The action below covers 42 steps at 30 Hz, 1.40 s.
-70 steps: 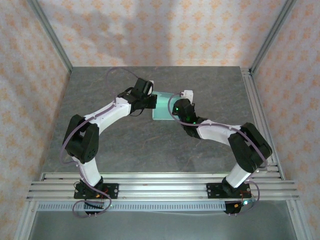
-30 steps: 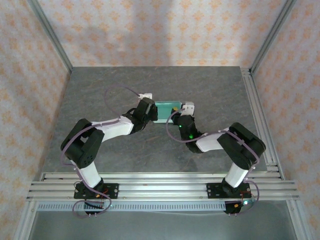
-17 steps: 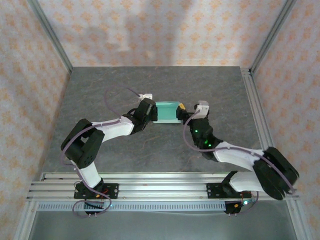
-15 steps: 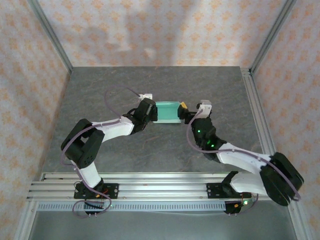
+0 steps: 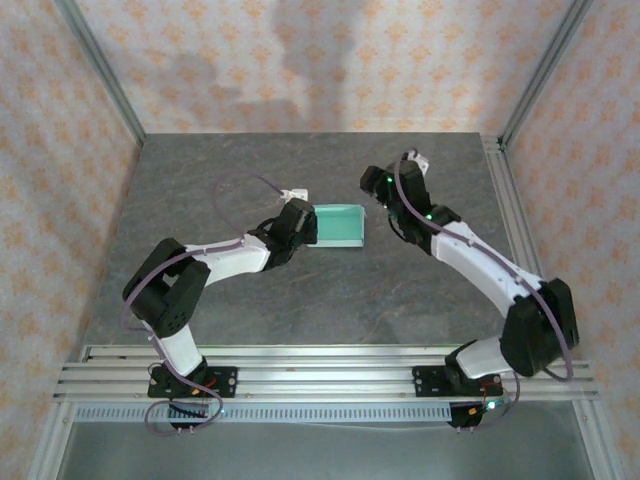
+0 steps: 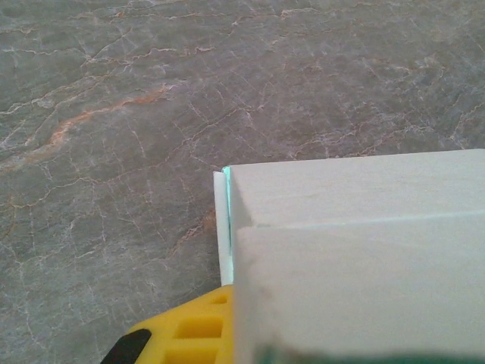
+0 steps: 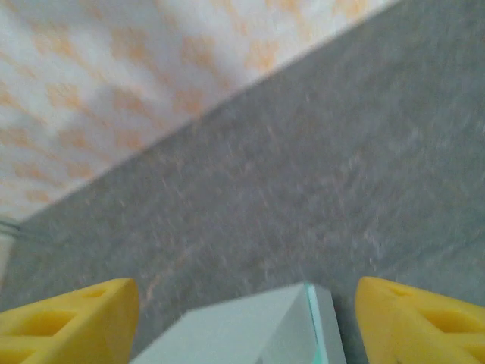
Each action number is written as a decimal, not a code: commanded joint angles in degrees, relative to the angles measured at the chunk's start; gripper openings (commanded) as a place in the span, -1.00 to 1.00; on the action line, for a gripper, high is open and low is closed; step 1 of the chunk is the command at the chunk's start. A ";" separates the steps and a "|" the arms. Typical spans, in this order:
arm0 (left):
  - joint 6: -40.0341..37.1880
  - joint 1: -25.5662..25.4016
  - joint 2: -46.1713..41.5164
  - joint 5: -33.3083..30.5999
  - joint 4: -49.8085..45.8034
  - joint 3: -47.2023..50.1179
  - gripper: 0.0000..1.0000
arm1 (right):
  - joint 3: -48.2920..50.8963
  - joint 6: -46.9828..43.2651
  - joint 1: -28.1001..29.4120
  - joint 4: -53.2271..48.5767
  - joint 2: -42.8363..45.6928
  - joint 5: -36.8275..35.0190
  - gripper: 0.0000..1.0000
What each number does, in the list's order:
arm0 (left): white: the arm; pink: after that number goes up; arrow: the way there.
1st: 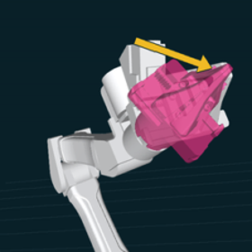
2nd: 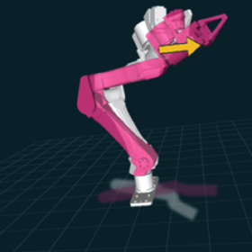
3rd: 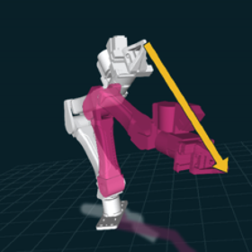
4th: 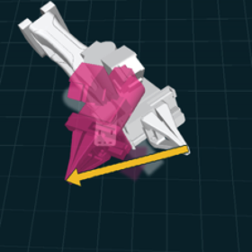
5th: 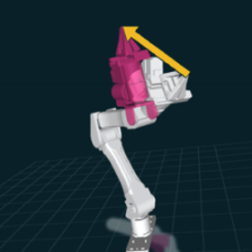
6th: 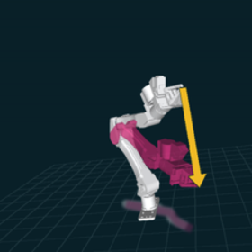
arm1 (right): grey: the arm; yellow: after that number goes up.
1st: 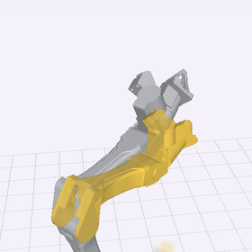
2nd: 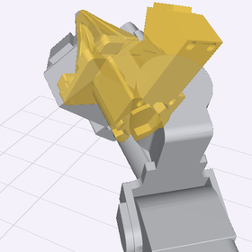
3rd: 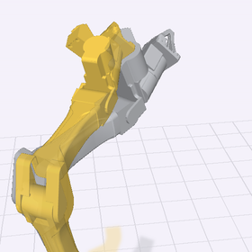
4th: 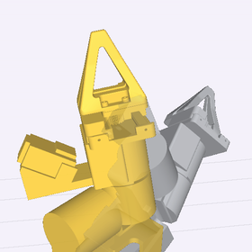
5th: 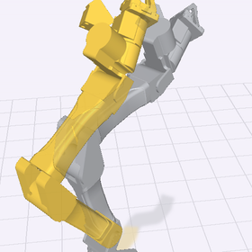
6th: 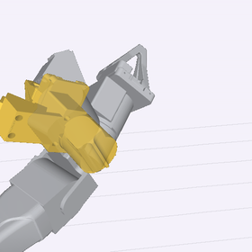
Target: Fold the paper box
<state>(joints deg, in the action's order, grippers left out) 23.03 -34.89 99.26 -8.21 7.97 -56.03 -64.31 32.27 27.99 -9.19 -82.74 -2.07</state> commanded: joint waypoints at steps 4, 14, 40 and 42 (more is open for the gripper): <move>0.20 -1.37 0.47 -2.67 -3.38 2.10 -0.72 | -6.62 -0.14 -0.74 -13.68 -8.27 12.56 0.49; -1.57 -4.01 -7.96 0.07 -1.05 8.59 0.08 | -5.39 -0.78 -0.81 -12.87 -13.45 14.82 0.50; 9.98 8.61 -0.97 25.42 -31.09 -14.97 0.21 | -1.60 -4.60 -1.44 -7.81 -16.49 17.88 0.01; 9.41 8.80 1.37 25.44 -31.64 -16.35 0.18 | -1.65 -4.69 -1.76 -7.77 -17.03 18.22 -0.04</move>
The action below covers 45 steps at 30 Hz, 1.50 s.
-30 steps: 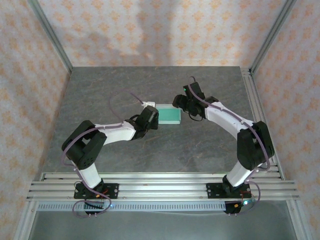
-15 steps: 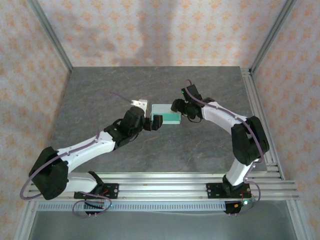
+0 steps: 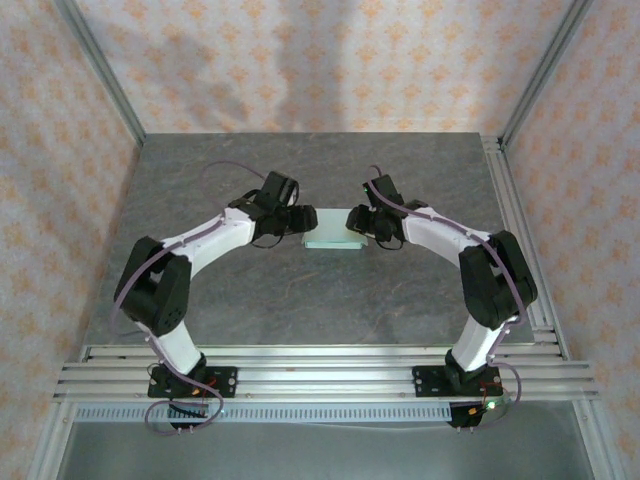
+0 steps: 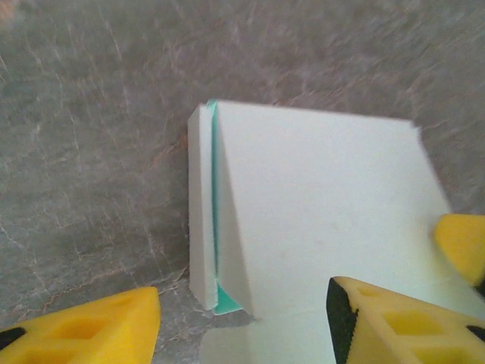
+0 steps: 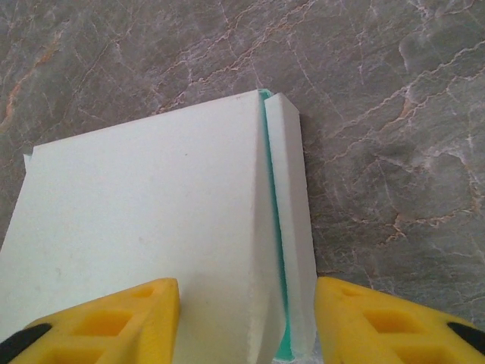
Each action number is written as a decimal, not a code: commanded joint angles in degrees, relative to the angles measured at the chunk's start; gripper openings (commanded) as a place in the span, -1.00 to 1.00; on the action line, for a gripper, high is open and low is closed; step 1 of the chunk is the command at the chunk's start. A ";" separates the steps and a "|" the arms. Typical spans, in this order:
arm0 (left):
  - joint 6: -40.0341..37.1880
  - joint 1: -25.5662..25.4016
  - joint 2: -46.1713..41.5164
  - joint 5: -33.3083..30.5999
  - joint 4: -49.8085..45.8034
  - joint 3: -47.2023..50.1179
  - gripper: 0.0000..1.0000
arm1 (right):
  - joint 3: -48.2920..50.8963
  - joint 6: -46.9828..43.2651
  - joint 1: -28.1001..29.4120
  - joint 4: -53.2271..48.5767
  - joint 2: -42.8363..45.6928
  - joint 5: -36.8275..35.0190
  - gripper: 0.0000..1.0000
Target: Fold the paper box
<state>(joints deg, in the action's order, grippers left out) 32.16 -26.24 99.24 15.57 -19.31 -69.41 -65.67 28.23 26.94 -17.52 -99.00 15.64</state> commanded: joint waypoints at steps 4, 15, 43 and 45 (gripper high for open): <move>-0.12 0.32 4.60 0.53 -5.27 -4.00 0.12 | 0.18 -0.89 -1.10 0.78 -1.74 1.32 -0.11; -0.26 0.60 8.00 0.34 -3.81 -2.09 -0.17 | 1.56 -2.17 -1.57 1.96 -4.99 1.90 -0.30; 2.74 5.24 9.68 14.37 3.90 -2.94 -0.09 | 3.62 -0.55 -3.50 5.41 1.90 4.63 -0.27; 2.32 5.32 9.83 14.89 3.51 -3.42 -0.14 | 3.71 -0.46 -3.50 5.52 1.89 4.50 -0.27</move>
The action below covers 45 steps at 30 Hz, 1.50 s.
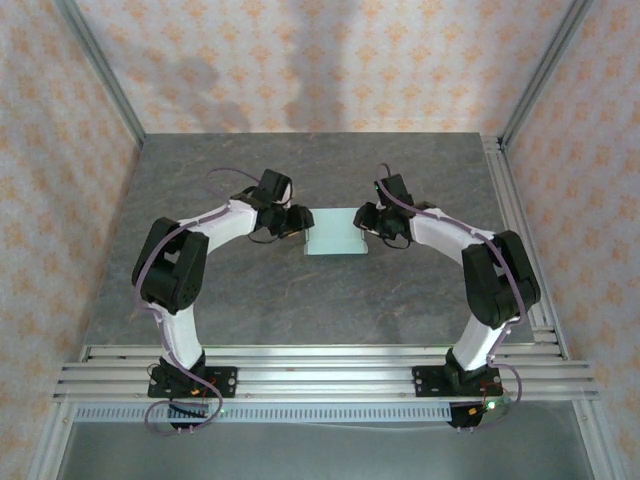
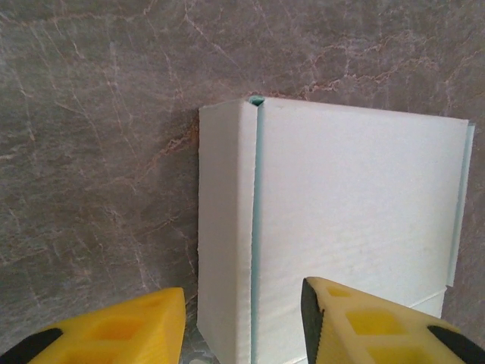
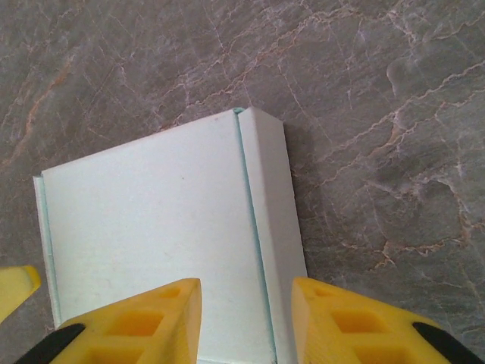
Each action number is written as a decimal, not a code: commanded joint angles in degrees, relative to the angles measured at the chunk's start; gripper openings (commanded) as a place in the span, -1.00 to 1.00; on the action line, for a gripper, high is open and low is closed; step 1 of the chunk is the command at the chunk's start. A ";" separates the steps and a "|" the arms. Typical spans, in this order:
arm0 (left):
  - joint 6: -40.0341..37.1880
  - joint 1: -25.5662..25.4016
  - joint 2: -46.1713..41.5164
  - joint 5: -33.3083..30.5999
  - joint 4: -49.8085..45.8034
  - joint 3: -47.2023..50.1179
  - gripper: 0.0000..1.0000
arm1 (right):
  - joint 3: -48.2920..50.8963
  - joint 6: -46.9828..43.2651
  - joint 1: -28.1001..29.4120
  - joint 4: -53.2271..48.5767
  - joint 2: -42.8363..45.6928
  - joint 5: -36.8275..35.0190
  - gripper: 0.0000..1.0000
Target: Fold the paper box
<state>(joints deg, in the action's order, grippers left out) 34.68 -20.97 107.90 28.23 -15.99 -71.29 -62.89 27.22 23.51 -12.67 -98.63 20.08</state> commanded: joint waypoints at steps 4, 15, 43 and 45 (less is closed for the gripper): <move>-0.39 0.05 3.94 2.36 0.02 -1.84 -0.25 | 0.93 0.72 -0.12 0.77 1.27 0.30 -0.27; -2.22 1.41 4.42 5.21 1.01 0.15 -0.73 | 0.14 0.55 -0.13 0.18 0.81 0.10 -0.26; -6.67 9.67 10.08 22.40 6.98 3.61 -0.82 | 4.27 8.86 -3.87 18.85 -1.30 19.42 0.51; -6.72 9.65 10.21 22.40 6.71 3.30 -0.80 | 4.27 9.20 -3.84 19.46 -1.47 20.39 0.45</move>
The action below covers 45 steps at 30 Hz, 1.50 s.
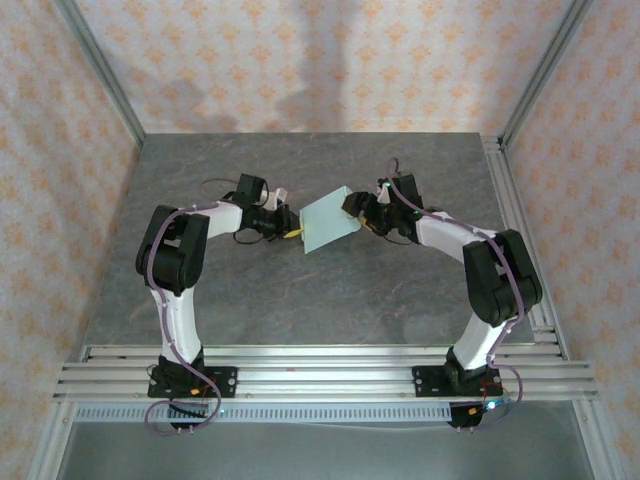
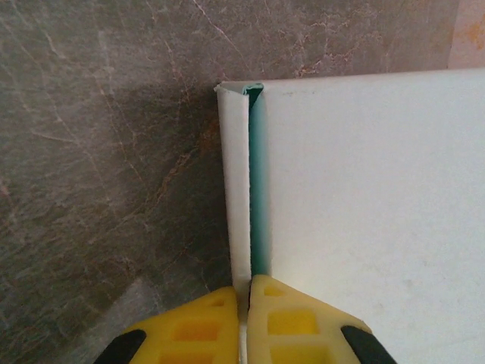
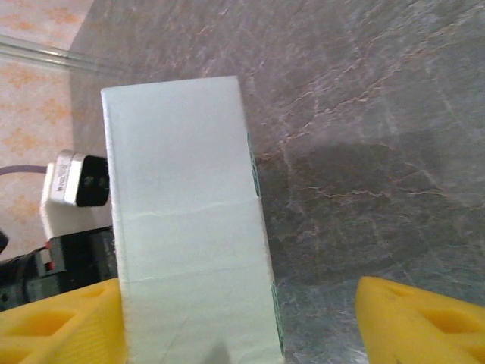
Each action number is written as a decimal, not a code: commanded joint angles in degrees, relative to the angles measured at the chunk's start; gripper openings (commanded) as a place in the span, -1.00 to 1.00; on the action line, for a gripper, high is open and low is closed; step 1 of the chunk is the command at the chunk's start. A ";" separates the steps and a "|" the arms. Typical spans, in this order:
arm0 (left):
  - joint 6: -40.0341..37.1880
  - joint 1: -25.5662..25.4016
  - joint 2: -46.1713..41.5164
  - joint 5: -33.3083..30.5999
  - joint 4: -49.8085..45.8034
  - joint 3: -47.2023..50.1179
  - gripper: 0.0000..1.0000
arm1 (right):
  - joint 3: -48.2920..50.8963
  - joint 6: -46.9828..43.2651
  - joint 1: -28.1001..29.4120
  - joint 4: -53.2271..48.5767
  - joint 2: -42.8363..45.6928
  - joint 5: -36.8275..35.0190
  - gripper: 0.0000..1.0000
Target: Fold the paper box
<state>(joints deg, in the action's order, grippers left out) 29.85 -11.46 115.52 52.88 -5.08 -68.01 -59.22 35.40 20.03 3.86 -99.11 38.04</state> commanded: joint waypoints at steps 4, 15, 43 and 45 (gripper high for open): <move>-1.98 0.12 2.19 -2.35 -4.49 -0.19 -0.79 | -0.14 1.21 -0.35 2.87 -0.94 3.85 0.19; -4.91 -0.56 -5.71 -7.60 -3.55 1.86 -0.25 | -1.66 3.41 -0.39 0.76 -0.58 3.13 -0.32; -53.95 -35.18 -25.90 -77.74 15.48 17.00 1.00 | 1.41 15.76 -5.22 7.66 4.90 11.86 -0.33; -56.08 -36.50 -24.35 -82.93 18.85 17.45 1.00 | 3.14 18.28 -5.94 10.20 5.35 13.72 -0.34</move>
<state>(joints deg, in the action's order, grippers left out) -19.66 -46.57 89.03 -17.93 5.41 -51.79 -58.26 49.04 15.14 8.56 -95.79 47.53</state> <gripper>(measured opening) 0.998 0.379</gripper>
